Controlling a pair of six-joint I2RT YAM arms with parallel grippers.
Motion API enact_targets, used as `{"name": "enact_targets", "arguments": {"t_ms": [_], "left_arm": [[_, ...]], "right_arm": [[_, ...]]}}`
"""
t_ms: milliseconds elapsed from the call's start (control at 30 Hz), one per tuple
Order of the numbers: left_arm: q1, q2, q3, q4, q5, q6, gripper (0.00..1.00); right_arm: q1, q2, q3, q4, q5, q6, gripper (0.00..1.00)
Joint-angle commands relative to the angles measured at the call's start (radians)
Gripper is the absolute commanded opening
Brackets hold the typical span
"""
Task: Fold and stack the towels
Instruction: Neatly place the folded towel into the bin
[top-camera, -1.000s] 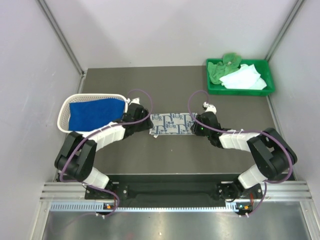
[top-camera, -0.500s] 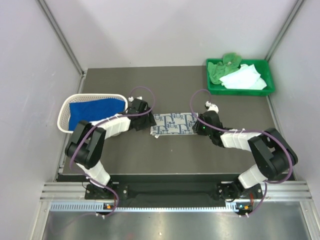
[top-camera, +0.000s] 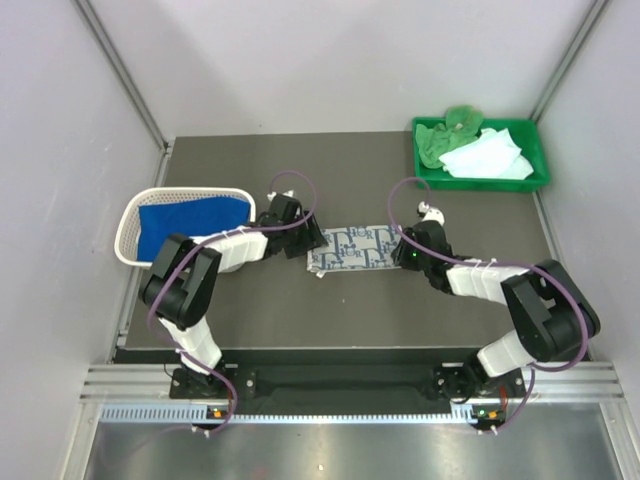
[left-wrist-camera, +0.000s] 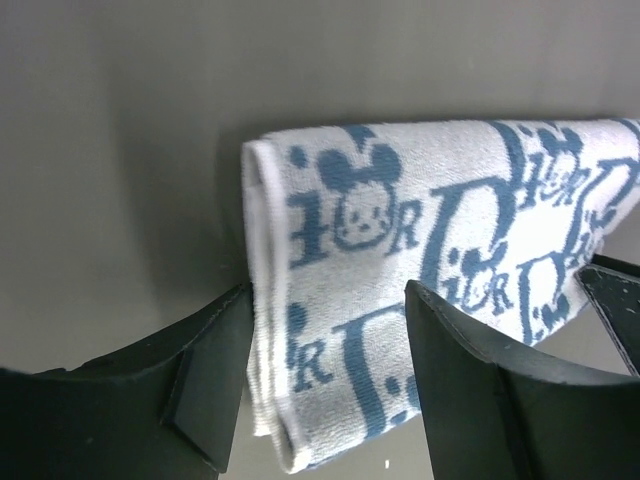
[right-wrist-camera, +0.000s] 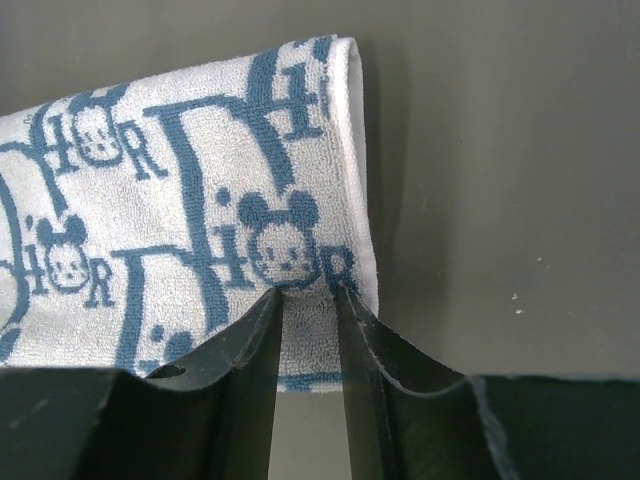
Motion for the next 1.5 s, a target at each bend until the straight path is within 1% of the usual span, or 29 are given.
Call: {"name": "enact_targets", "arguments": {"t_ms": [0, 200, 233, 300, 333, 367, 400, 433, 467, 533, 567, 667, 700, 767, 800, 833, 900, 967, 1000, 1133, 1167, 1267, 1467], "left_arm": [[-0.046, 0.078, -0.067, -0.094, -0.019, -0.035, 0.66], [-0.084, 0.11, -0.064, -0.088, -0.047, -0.064, 0.63], [-0.086, 0.113, -0.064, -0.084, -0.055, -0.07, 0.59], [-0.089, 0.11, -0.064, -0.086, -0.064, -0.072, 0.54], [-0.089, 0.107, -0.061, -0.091, -0.073, -0.073, 0.42], [-0.087, 0.101, -0.055, -0.098, -0.082, -0.072, 0.35], [-0.087, 0.098, -0.05, -0.104, -0.085, -0.069, 0.31], [-0.089, 0.097, -0.032, -0.133, -0.098, -0.06, 0.16], [-0.089, 0.094, -0.018, -0.15, -0.105, -0.052, 0.09], [-0.09, 0.089, 0.017, -0.182, -0.119, -0.032, 0.0], [-0.091, 0.078, 0.027, -0.215, -0.133, -0.024, 0.0], [-0.094, 0.051, 0.065, -0.273, -0.205, 0.008, 0.0], [-0.095, 0.043, 0.073, -0.3, -0.243, 0.023, 0.0], [-0.095, 0.023, 0.096, -0.334, -0.28, 0.037, 0.0], [-0.095, 0.018, 0.105, -0.36, -0.306, 0.046, 0.0], [-0.098, 0.014, 0.122, -0.374, -0.321, 0.062, 0.0], [-0.106, -0.003, 0.139, -0.412, -0.372, 0.079, 0.0], [-0.107, -0.015, 0.16, -0.431, -0.392, 0.086, 0.0], [-0.11, -0.018, 0.168, -0.442, -0.406, 0.091, 0.0], [-0.121, -0.035, 0.231, -0.517, -0.489, 0.121, 0.0], [-0.123, -0.044, 0.241, -0.552, -0.53, 0.128, 0.0], [-0.126, -0.067, 0.287, -0.627, -0.617, 0.151, 0.0], [-0.13, -0.106, 0.36, -0.724, -0.743, 0.191, 0.0]], "right_arm": [[-0.021, -0.039, -0.016, -0.028, 0.004, -0.022, 0.29], [-0.021, -0.043, -0.018, -0.025, -0.008, -0.023, 0.29], [-0.022, -0.043, -0.016, -0.024, -0.011, -0.023, 0.29], [-0.021, -0.045, -0.021, -0.022, -0.011, -0.025, 0.29], [-0.022, -0.046, -0.023, -0.022, -0.014, -0.025, 0.29], [-0.024, -0.049, -0.024, -0.022, -0.016, -0.025, 0.29], [-0.024, -0.051, -0.026, -0.021, -0.016, -0.025, 0.29], [-0.024, -0.054, -0.026, -0.021, -0.019, -0.025, 0.29], [-0.024, -0.057, -0.027, -0.021, -0.022, -0.025, 0.29], [-0.025, -0.063, -0.027, -0.024, -0.031, -0.023, 0.29], [-0.025, -0.074, -0.026, -0.025, -0.039, -0.023, 0.3], [-0.025, -0.112, -0.003, -0.054, -0.062, -0.014, 0.4], [-0.024, -0.125, 0.006, -0.064, -0.074, -0.014, 0.47], [-0.024, -0.17, 0.046, -0.116, -0.089, -0.016, 0.55], [-0.024, -0.184, 0.062, -0.136, -0.089, -0.029, 0.6], [-0.022, -0.204, 0.078, -0.162, -0.079, -0.039, 0.62], [-0.024, -0.252, 0.126, -0.228, -0.065, -0.061, 0.64], [-0.022, -0.298, 0.161, -0.252, -0.047, -0.077, 0.64], [-0.022, -0.312, 0.171, -0.296, -0.04, -0.083, 0.65], [-0.024, -0.371, 0.192, -0.326, -0.03, -0.097, 0.66], [-0.022, -0.384, 0.201, -0.331, -0.03, -0.097, 0.66], [-0.024, -0.387, 0.229, -0.346, -0.033, -0.103, 0.67], [-0.022, -0.353, 0.293, -0.361, -0.042, -0.121, 0.66]]}}
